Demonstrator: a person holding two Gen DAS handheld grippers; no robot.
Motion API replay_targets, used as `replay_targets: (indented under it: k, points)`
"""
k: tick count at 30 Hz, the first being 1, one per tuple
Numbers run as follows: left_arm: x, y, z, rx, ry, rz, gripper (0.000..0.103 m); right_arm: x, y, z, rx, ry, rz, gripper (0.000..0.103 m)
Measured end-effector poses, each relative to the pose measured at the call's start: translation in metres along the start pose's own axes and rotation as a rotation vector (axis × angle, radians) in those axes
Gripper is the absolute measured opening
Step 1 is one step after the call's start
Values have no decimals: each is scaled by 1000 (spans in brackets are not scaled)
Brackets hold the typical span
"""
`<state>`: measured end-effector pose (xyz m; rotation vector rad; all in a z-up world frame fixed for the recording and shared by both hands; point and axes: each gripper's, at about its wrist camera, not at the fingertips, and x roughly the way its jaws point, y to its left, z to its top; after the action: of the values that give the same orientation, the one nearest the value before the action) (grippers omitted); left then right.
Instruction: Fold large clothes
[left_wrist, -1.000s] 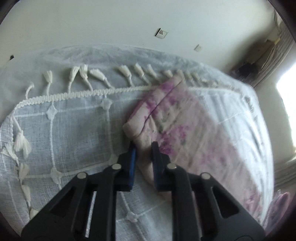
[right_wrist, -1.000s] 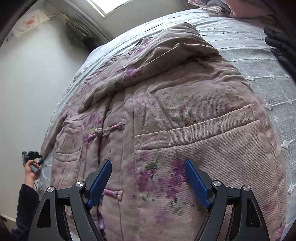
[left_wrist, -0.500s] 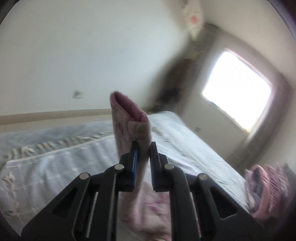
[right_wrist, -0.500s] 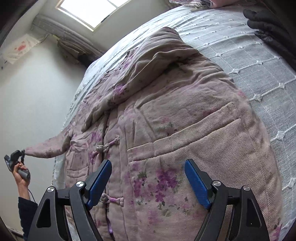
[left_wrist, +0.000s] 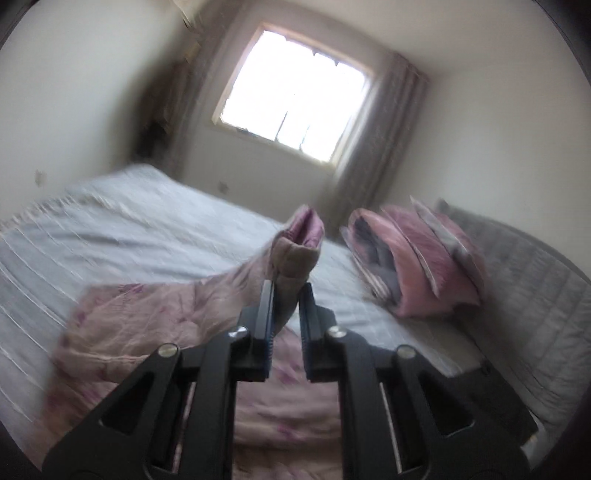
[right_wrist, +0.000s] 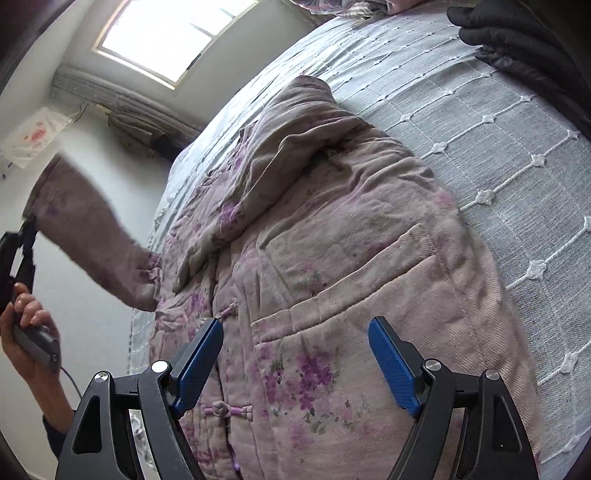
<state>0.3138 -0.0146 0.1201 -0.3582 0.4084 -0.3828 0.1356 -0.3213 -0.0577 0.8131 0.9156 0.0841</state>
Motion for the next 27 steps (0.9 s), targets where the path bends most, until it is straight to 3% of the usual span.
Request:
replay_targets:
  k: [4,7,9,14,16,18,24,27]
  points:
    - [54,-24,-58,-9,165,-14,17,-9,-5,3,19,-17,21,82]
    - [94,-24,-104,-69,336,-82,17,-8,-8,4,32,-16,19,82]
    - [117,-23,-132,-104,437,-63,17,-6,-10,4,45,-8,19,82]
    - [115,-12,-156,-161,503,-31,22,-3,-5,3,26,0,21,82]
    - [104,-16,-153,-107,484,8,47,-3,-7,4,35,2,19,82]
    - [102,-27,-153,-18,470,54,59,-6,-10,4,59,-5,34,82]
    - [129,-75,-167,114,553,77,67,-10,-13,7,79,-29,21,82]
    - [147,-87,-182,216,584,181,66,-13,-18,8,85,-45,-8,82]
